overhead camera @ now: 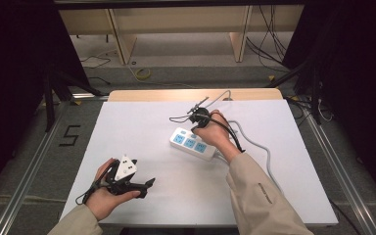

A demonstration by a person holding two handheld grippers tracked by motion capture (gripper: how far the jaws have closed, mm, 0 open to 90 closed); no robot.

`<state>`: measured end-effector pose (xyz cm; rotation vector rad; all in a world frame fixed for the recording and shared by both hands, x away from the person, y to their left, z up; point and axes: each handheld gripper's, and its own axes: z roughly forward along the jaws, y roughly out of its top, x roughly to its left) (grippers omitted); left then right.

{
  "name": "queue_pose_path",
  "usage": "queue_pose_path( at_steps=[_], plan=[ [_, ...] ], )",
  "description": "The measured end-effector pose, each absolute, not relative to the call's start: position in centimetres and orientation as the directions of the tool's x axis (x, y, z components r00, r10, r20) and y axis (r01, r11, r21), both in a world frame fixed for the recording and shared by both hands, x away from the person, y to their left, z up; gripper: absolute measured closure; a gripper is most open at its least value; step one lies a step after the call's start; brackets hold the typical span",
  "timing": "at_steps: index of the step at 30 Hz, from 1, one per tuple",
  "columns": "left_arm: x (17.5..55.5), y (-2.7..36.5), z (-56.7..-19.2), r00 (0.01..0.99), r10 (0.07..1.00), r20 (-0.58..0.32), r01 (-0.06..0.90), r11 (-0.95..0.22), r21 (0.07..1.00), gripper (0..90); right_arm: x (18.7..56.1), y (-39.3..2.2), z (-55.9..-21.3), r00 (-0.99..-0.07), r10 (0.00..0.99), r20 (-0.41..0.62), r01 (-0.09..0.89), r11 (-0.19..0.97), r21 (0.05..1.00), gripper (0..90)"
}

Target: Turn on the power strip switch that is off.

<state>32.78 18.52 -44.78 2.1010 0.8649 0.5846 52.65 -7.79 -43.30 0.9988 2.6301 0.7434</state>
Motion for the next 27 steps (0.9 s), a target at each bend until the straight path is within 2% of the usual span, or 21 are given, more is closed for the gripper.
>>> queue_pose_path(
  at_steps=[27],
  plan=[
    [32.8, 18.5, -44.8, 0.667, 0.736, 0.115, 0.381, -0.470, 0.796, 13.8, 53.1, -6.7, -43.6, -0.753, 0.657, -0.049, 0.564, 0.681, 0.467, 90.0]
  ],
)
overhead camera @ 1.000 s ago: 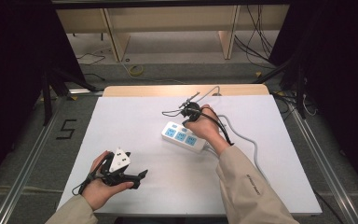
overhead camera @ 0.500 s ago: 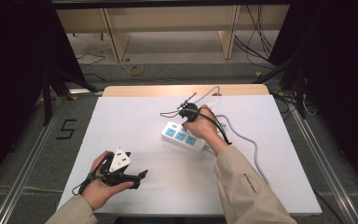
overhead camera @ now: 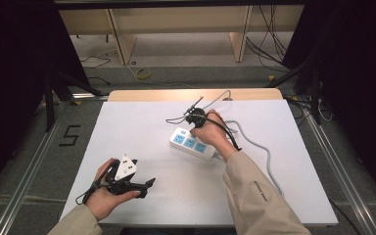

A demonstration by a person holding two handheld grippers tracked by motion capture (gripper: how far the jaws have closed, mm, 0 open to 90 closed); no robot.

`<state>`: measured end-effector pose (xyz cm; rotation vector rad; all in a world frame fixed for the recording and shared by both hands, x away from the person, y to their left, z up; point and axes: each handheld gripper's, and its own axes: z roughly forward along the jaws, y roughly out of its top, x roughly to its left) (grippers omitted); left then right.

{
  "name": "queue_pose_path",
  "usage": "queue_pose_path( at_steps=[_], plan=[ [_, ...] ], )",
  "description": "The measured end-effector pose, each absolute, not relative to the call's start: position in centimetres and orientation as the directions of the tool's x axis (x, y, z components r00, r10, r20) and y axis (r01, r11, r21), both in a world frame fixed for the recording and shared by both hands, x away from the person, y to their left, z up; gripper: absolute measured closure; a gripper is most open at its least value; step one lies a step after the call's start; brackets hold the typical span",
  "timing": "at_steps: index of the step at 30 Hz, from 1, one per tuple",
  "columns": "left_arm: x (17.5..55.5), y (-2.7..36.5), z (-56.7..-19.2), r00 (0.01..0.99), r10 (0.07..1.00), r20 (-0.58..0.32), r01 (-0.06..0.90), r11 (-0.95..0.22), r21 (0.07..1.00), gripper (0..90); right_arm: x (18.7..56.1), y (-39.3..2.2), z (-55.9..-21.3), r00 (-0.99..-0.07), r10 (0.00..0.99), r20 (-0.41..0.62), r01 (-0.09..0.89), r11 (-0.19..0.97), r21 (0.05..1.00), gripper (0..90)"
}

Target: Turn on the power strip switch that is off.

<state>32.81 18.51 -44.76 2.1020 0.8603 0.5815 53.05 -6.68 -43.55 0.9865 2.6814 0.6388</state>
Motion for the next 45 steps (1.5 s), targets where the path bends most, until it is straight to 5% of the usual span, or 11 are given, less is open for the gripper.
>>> queue_pose_path(
  at_steps=[45],
  plan=[
    [32.78, 18.39, -44.80, 0.668, 0.736, 0.112, 0.382, -0.468, 0.797, 13.7, 52.84, -6.08, -43.79, -0.723, 0.688, -0.063, 0.599, 0.670, 0.437, 90.0]
  ],
)
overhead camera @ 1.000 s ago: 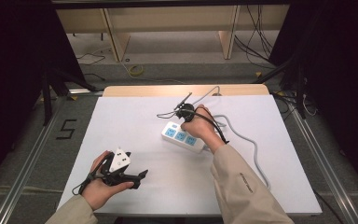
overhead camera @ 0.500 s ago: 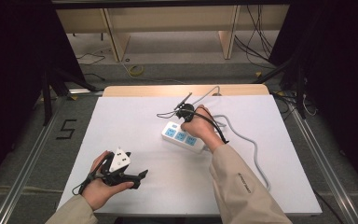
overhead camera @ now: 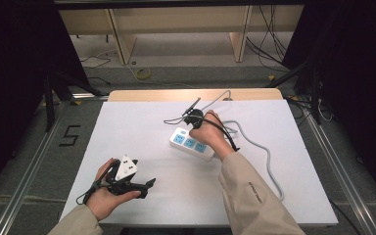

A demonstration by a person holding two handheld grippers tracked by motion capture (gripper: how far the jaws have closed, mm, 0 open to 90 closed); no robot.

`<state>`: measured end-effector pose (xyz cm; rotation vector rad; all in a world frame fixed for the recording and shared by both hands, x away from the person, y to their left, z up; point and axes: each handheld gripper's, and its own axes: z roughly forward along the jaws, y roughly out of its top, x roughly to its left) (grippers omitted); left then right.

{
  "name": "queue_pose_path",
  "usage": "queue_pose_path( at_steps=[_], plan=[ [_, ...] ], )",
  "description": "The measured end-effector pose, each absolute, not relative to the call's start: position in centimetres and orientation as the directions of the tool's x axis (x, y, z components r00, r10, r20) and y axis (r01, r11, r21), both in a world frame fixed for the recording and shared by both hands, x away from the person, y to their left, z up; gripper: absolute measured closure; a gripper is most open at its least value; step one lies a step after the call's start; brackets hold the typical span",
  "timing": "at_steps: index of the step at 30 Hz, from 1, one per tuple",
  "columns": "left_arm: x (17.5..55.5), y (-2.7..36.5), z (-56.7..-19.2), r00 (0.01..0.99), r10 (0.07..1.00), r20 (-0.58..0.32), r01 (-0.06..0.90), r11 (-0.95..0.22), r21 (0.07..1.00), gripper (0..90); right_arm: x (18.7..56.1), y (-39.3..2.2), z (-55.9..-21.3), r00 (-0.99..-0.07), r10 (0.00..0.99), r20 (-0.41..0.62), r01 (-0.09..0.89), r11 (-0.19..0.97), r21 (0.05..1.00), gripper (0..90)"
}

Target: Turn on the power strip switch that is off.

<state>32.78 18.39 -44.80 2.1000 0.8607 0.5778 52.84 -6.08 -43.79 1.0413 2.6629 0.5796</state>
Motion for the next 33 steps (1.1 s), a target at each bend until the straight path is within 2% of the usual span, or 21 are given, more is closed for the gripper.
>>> queue_pose_path(
  at_steps=[17, 33],
  plan=[
    [32.77, 18.40, -44.79, 0.668, 0.736, 0.112, 0.382, -0.468, 0.797, 13.7, 52.90, -6.07, -43.84, -0.716, 0.696, -0.055, 0.609, 0.662, 0.437, 90.0],
    [32.82, 18.43, -44.82, 0.668, 0.736, 0.110, 0.384, -0.468, 0.796, 13.7, 52.72, -6.54, -44.05, -0.713, 0.700, -0.042, 0.602, 0.642, 0.475, 90.0]
  ],
)
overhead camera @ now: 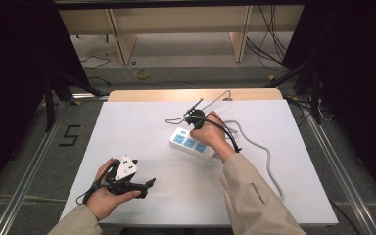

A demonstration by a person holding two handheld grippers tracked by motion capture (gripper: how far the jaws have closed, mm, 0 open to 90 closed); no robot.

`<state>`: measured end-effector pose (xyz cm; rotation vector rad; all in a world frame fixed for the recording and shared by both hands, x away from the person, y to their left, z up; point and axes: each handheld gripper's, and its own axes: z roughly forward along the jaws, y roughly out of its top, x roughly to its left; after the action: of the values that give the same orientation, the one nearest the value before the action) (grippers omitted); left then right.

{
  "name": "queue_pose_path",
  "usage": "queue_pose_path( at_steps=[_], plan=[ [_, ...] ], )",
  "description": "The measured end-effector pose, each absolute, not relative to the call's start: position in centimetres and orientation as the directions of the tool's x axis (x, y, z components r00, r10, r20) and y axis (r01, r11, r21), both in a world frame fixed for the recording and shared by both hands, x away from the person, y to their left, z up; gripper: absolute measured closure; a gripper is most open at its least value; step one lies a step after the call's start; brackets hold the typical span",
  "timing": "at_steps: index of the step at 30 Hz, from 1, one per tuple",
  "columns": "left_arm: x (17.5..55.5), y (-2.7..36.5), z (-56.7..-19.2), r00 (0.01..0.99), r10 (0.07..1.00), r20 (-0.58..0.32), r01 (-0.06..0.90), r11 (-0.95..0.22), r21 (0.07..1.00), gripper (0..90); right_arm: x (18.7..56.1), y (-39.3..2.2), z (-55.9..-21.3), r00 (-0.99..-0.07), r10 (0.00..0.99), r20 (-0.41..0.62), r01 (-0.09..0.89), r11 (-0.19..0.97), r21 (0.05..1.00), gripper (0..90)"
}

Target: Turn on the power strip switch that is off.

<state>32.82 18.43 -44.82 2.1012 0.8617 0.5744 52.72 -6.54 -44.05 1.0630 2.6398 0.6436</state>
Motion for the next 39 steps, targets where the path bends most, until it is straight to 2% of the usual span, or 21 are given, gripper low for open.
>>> queue_pose_path(
  at_steps=[28, 39],
  plan=[
    [32.9, 18.4, -44.9, 0.667, 0.736, 0.111, 0.385, -0.469, 0.795, 13.5, 51.6, -8.5, -43.3, -0.713, 0.701, -0.012, 0.590, 0.609, 0.531, 83.3],
    [32.9, 18.2, -44.9, 0.669, 0.735, 0.111, 0.385, -0.470, 0.794, 13.5, 50.6, -9.3, -42.7, -0.715, 0.699, -0.003, 0.576, 0.592, 0.564, 77.2]
  ],
)
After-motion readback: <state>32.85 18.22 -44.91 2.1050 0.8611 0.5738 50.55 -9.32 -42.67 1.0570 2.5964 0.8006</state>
